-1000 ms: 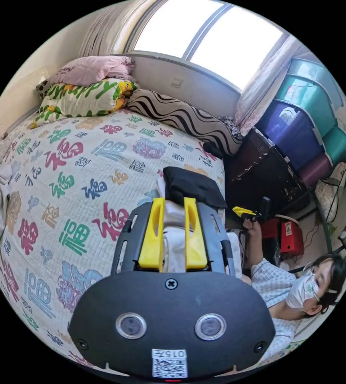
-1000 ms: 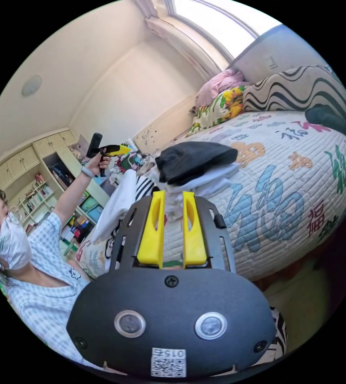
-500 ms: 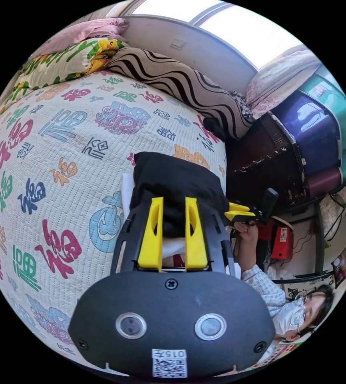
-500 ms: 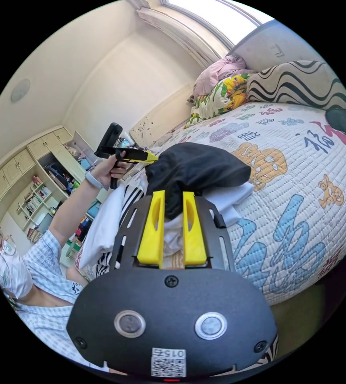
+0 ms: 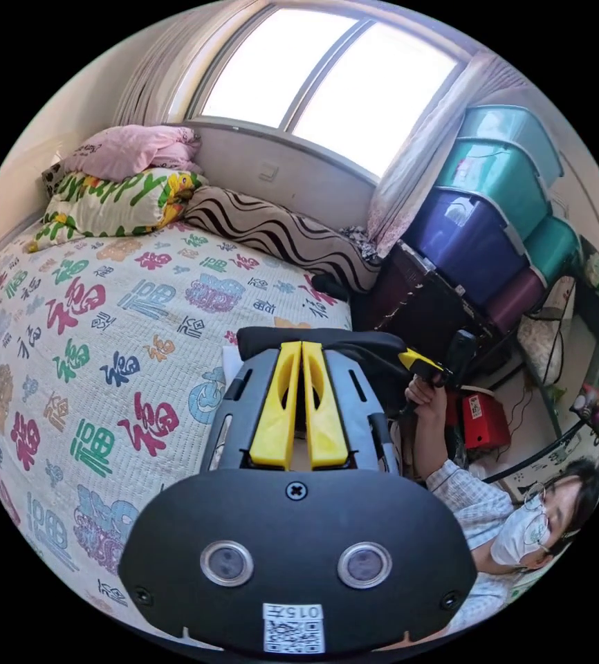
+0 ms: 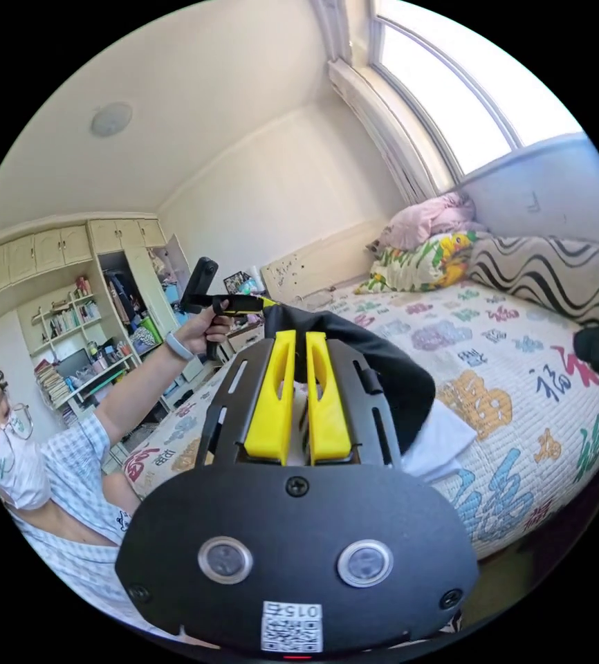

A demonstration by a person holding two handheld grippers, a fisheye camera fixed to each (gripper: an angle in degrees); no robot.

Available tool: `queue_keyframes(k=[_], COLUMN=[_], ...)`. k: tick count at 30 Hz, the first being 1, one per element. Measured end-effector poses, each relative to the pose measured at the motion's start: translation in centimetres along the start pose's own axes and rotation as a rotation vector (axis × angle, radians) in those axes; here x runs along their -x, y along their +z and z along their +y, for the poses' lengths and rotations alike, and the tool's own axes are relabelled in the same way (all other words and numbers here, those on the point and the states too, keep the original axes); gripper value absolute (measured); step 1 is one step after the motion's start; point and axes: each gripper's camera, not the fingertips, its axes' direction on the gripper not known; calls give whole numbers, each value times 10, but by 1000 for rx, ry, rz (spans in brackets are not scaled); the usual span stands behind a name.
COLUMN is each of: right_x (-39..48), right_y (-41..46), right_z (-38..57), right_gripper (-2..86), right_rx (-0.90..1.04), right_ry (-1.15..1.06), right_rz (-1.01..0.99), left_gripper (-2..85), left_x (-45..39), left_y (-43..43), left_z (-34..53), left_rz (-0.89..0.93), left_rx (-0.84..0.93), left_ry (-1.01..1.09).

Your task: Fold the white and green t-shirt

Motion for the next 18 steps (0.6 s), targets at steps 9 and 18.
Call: queue_keyframes(k=[9,18], right_x=[192,351], right_y=[6,77], right_z=[-14,23], right_gripper=[16,15], right_rx=[-75,19], right_ry=[-270,-416], right_rz=[-169,-423], left_gripper=[-9,-9], left_x=[-97,-144], left_y=[-250,-446], left_z=[138,343], left_rz=[-63,-87], left_rx=[-280,-529], left_ry=[118,109])
